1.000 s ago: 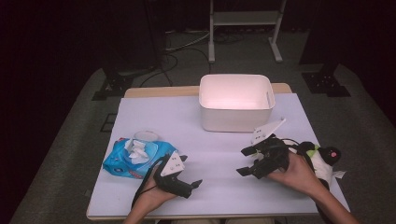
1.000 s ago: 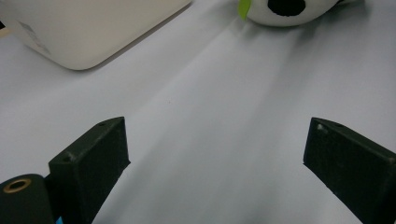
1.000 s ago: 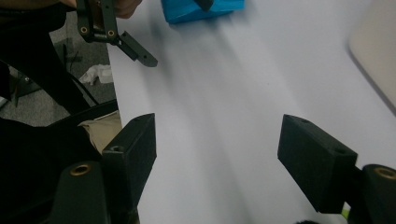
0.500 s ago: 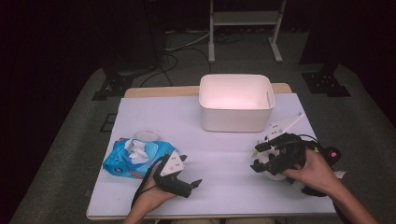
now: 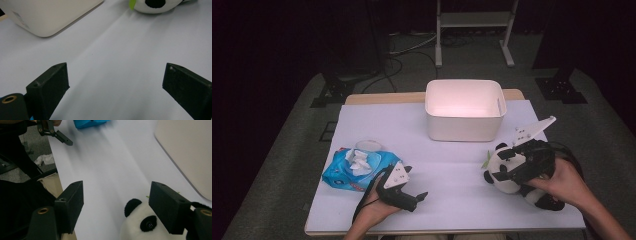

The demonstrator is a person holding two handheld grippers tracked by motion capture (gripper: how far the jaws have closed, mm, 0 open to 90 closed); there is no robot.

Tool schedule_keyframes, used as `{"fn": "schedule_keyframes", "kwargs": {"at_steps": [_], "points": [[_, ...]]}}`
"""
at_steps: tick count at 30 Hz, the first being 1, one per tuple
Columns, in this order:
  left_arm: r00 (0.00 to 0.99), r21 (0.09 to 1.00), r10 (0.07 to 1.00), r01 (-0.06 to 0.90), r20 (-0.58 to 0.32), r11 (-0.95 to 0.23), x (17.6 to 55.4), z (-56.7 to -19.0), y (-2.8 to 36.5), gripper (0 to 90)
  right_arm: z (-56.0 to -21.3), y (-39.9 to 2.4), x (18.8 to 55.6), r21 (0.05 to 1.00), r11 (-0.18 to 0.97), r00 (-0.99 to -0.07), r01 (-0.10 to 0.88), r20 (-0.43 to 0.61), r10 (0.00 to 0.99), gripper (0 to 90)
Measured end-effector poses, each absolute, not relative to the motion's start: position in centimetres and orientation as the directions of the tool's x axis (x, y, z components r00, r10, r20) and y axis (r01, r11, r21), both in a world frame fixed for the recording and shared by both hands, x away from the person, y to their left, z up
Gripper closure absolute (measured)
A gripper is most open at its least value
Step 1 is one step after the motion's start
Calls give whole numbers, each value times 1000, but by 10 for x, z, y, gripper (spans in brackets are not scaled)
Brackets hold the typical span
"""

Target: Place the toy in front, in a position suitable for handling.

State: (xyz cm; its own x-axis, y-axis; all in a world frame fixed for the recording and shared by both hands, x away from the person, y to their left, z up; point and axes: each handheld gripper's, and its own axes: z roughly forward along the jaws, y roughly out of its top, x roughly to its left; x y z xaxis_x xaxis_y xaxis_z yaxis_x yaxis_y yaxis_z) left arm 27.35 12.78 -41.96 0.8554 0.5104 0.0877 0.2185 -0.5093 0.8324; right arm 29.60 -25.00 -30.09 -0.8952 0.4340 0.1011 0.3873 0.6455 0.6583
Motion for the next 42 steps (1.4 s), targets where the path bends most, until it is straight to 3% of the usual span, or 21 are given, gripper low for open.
{"fn": "schedule_keyframes", "kwargs": {"at_steps": [42], "points": [[850,832,521,232,79,-503,276,-421,128,58,-293,-311,288,663,600,-845,448,96,525,269]]}}
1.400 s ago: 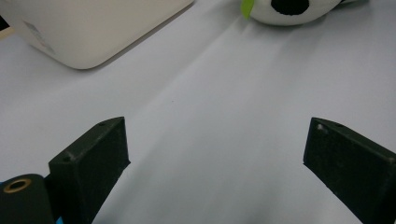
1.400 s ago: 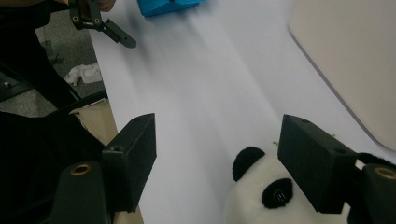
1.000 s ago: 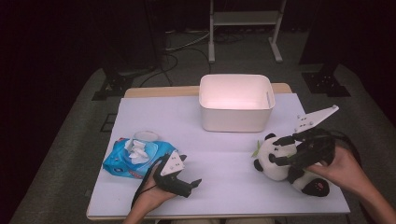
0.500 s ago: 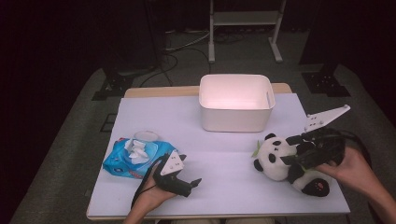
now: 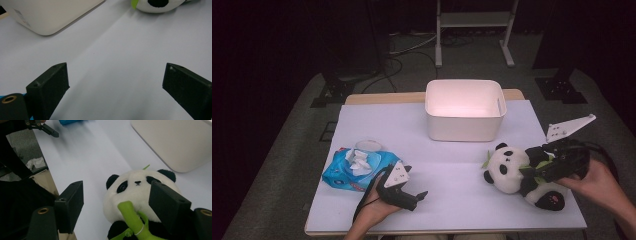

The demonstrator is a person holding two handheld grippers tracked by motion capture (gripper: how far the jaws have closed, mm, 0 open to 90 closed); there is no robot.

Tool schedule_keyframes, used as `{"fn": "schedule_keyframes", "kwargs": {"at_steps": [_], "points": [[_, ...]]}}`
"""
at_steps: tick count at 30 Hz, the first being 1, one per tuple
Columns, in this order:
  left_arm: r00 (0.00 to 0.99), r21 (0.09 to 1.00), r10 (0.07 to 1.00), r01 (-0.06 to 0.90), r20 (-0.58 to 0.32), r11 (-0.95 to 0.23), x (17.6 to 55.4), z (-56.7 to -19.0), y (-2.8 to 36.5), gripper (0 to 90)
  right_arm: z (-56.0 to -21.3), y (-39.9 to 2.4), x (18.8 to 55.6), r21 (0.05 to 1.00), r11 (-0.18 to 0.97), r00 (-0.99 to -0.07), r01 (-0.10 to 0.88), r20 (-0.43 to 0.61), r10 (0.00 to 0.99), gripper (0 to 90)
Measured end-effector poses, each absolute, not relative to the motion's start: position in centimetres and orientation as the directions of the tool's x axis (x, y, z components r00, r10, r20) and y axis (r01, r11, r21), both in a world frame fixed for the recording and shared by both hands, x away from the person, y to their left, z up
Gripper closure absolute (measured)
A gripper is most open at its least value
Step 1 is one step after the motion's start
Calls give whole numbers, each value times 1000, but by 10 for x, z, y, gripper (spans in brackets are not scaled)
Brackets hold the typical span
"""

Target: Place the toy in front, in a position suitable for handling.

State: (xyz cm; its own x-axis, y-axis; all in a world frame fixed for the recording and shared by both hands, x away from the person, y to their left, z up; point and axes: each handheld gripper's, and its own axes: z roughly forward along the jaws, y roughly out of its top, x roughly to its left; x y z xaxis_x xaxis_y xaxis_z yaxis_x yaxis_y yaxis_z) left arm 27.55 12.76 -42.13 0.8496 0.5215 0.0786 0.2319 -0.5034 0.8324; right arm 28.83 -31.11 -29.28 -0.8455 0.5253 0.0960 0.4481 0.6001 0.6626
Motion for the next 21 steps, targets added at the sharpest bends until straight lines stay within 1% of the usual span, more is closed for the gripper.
{"fn": "schedule_keyframes", "kwargs": {"at_steps": [21], "points": [[853,829,517,234,75,-507,276,-422,127,58,-313,-331,288,635,598,-822,490,108,559,270]]}}
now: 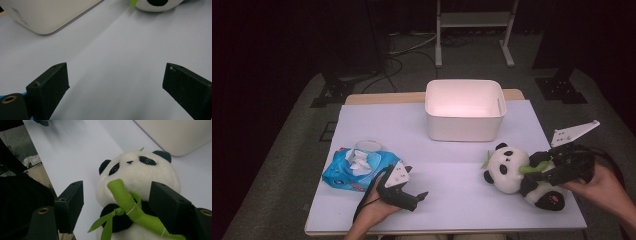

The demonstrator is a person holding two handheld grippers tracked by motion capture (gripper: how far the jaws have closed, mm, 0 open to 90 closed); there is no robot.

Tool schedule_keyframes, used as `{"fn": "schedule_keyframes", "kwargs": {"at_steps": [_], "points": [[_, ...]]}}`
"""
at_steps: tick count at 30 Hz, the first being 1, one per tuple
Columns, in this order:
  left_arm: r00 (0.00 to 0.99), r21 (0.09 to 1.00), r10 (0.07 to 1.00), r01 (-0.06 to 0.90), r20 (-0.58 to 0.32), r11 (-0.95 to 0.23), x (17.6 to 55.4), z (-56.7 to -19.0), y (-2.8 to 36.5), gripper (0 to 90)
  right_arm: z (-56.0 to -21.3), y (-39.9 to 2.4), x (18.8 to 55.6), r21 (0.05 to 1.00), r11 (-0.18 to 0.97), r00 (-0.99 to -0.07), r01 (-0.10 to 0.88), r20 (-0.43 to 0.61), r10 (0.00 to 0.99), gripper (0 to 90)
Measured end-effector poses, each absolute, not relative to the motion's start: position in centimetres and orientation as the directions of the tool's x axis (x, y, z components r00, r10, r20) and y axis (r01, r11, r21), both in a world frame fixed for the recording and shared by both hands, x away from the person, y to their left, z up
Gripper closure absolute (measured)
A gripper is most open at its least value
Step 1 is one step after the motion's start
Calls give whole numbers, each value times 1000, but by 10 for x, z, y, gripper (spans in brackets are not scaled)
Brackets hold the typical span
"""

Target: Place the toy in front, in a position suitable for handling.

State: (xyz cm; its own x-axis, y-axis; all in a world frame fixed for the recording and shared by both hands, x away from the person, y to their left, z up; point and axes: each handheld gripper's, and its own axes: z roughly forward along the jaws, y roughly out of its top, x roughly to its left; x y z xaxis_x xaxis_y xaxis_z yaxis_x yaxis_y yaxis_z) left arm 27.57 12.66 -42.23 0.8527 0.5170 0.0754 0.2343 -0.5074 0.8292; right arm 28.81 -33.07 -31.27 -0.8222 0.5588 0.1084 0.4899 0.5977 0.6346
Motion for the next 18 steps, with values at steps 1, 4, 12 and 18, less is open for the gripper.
{"fn": "schedule_keyframes", "kwargs": {"at_steps": [1,4,12,18], "points": [[853,829,517,234,75,-507,276,-422,127,58,-314,-331,288,632,598,-821,492,107,562,270],[853,829,517,236,74,-507,276,-423,126,58,-317,-332,288,626,603,-820,494,103,563,271],[853,827,517,237,74,-509,276,-423,127,58,-330,-334,292,605,609,-811,513,109,574,294],[853,828,517,237,73,-509,276,-423,127,58,-335,-334,294,602,613,-813,511,105,573,318]]}}
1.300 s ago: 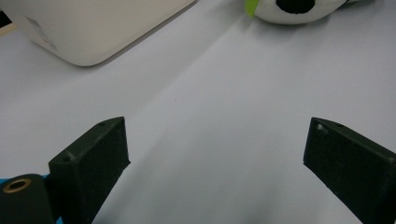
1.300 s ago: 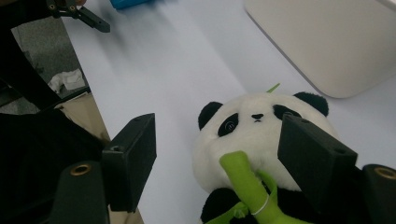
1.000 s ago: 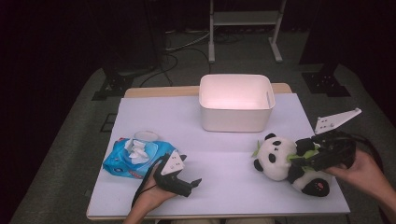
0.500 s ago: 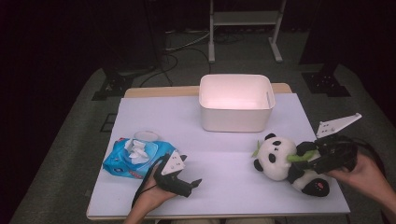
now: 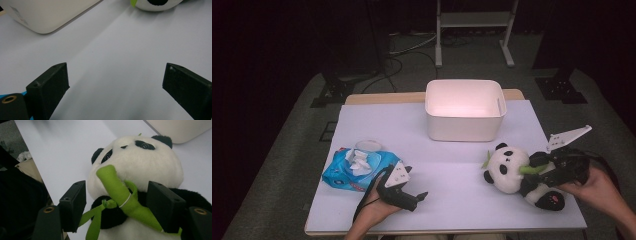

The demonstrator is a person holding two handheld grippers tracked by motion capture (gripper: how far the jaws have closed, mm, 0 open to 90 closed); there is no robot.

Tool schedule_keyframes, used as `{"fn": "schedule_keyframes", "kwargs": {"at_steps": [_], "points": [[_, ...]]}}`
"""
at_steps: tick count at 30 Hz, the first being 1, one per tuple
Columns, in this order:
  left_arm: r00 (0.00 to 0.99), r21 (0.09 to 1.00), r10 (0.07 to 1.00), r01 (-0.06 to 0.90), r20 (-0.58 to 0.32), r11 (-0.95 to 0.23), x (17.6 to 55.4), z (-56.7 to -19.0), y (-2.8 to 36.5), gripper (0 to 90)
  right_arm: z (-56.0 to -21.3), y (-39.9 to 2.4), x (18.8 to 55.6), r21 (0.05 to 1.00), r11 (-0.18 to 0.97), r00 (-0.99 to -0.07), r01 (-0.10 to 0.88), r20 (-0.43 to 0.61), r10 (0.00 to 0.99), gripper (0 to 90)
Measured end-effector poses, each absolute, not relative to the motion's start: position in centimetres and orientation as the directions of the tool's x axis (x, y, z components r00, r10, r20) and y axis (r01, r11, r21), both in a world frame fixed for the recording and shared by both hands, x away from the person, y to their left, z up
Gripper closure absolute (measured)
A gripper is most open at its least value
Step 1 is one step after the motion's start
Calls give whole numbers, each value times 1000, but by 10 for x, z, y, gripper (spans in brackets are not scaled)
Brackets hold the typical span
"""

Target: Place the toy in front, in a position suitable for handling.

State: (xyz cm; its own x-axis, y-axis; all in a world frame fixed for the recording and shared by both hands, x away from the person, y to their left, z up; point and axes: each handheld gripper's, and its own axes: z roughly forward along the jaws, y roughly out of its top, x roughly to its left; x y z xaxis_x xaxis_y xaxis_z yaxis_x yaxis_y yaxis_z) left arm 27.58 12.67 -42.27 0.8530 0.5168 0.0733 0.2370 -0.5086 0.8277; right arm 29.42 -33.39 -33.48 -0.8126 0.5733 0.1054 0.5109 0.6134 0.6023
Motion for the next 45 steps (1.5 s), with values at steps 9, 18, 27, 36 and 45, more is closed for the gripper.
{"fn": "schedule_keyframes", "kwargs": {"at_steps": [9,18,27,36,45], "points": [[853,827,518,239,73,-510,276,-423,128,58,-339,-334,297,598,616,-810,513,99,578,465],[852,829,519,242,67,-504,276,-423,128,58,-340,-333,298,592,627,-817,505,94,569,584],[850,828,524,251,59,-501,277,-423,129,58,-340,-336,302,590,634,-827,500,108,552,682],[849,829,525,252,58,-499,277,-423,129,58,-340,-340,307,590,627,-830,509,145,538,708],[849,826,524,252,61,-504,277,-423,129,58,-337,-344,311,592,636,-844,495,154,513,722]]}}
